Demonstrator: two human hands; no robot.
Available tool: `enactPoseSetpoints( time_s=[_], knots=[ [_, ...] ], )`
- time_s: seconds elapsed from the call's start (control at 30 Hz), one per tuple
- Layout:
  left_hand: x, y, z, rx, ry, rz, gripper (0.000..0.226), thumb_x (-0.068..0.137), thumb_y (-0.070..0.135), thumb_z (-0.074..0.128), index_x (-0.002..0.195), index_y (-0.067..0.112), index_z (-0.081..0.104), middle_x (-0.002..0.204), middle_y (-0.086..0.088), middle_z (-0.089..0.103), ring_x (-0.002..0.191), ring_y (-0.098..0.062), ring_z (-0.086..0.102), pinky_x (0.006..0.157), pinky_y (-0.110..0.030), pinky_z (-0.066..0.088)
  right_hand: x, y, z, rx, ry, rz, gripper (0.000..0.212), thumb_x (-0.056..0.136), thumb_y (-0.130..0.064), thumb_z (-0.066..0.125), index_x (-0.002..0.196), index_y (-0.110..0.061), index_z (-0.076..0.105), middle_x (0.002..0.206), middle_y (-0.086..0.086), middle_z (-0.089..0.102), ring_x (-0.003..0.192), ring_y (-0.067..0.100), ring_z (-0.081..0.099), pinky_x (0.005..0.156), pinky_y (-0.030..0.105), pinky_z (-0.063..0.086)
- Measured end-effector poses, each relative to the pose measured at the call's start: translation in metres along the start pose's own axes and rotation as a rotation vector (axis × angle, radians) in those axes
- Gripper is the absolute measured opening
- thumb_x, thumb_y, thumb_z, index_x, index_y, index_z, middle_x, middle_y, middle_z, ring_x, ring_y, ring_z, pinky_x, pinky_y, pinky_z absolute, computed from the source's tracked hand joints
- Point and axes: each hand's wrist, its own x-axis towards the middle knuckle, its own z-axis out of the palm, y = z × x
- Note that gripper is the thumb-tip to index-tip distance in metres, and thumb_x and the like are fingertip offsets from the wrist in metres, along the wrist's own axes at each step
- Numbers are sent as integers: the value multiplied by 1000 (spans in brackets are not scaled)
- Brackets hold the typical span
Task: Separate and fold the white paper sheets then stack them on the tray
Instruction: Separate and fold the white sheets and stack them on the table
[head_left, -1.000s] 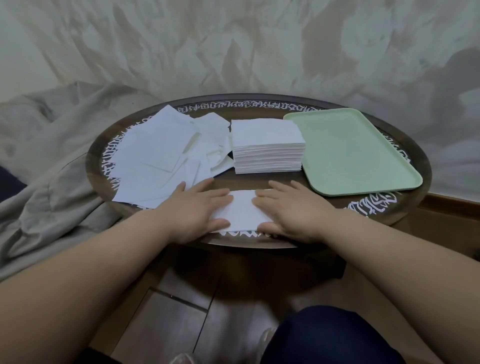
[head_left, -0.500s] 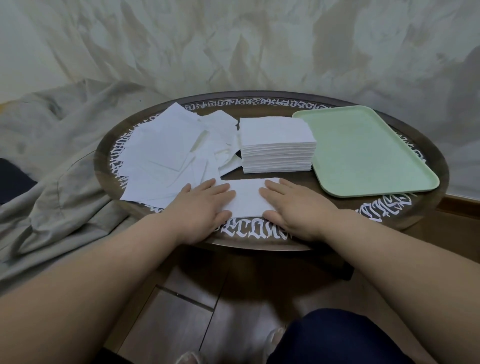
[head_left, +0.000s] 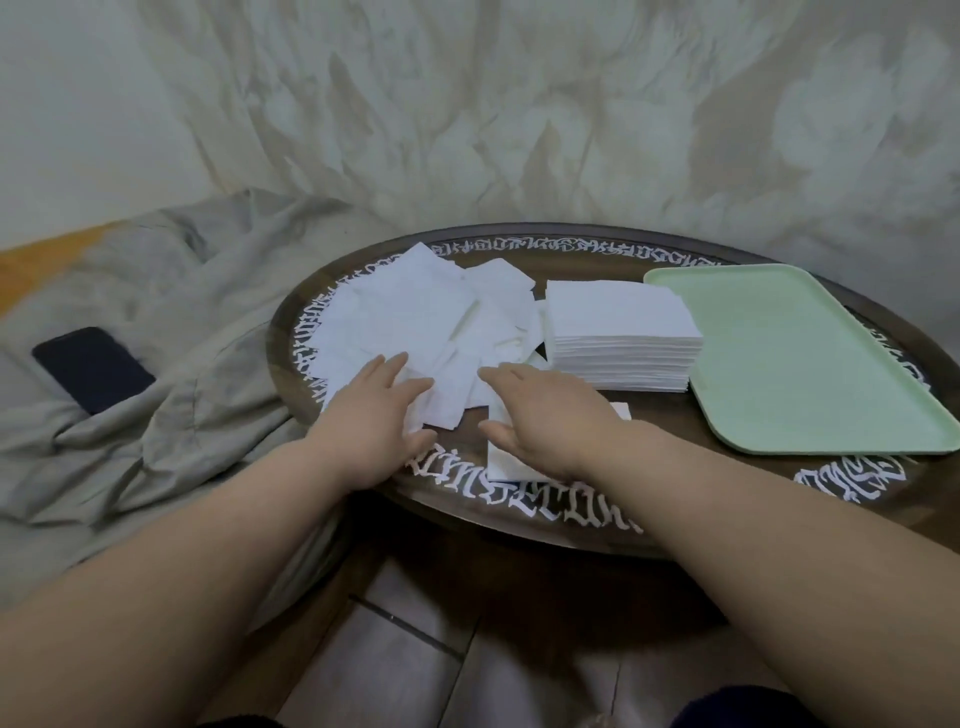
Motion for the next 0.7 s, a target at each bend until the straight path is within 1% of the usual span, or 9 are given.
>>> enactPoseSetpoints(
  time_s=[0.17,0.27,0.33,0.43,0.5,0.53,0.57,0.63,0.7],
  knots=[
    [18,-24,-3,-60,81,-47,85,85,53,67,154,27,24,165,-6,2,152,-24,2,122,-36,9,49,-20,1,119,71,30,63,97,-35,49,151,-20,21,158,6,20,141,24,29,107,38,35],
    [31,-40,-8,-124,97,-124,87,84,54,68,154,26,25,165,-5,4,152,-20,4,121,-35,14,77,-21,0,303,130,136,64,95,-33,54,150,-15,25,152,9,34,137,24,35,104,33,33],
    [35,-50,-8,-144,53,-162,89,82,55,69,154,25,26,165,-5,6,152,-19,6,120,-34,15,94,-21,0,392,153,241,60,95,-33,55,145,-10,31,136,12,50,127,28,45,94,32,37],
    [34,-54,-5,-172,50,-182,91,79,58,70,153,25,27,165,-5,9,152,-18,7,120,-33,15,110,-23,-1,499,179,378,49,92,-37,58,127,-5,47,111,8,61,109,27,54,82,32,41],
    [34,-56,-3,-187,71,-187,92,79,58,70,153,25,27,165,-4,9,152,-18,7,119,-34,15,119,-25,1,533,204,425,33,89,-40,60,92,-8,57,85,2,55,82,18,53,66,29,38],
    [33,-56,-2,-195,78,-193,92,79,58,70,153,26,27,165,-4,10,152,-18,7,119,-34,15,122,-27,2,544,210,445,36,87,-41,62,72,-10,51,70,-1,49,67,16,47,57,29,34],
    [33,-56,-2,-202,83,-197,92,80,58,70,153,26,26,165,-3,10,152,-18,7,119,-34,15,123,-30,2,554,195,459,44,85,-42,64,61,-13,42,60,-2,42,58,15,42,52,29,30],
    [31,-57,1,-209,91,-195,90,82,58,68,154,25,25,165,-3,11,151,-17,8,119,-33,16,125,-36,7,590,139,454,45,83,-40,68,59,-14,40,60,0,43,63,19,49,54,32,40],
    [28,-58,4,-221,110,-182,86,85,56,65,153,24,26,164,-3,13,151,-16,9,118,-32,16,124,-42,12,612,103,430,35,83,-32,68,64,-13,45,68,3,49,82,27,58,70,37,52]
  ],
)
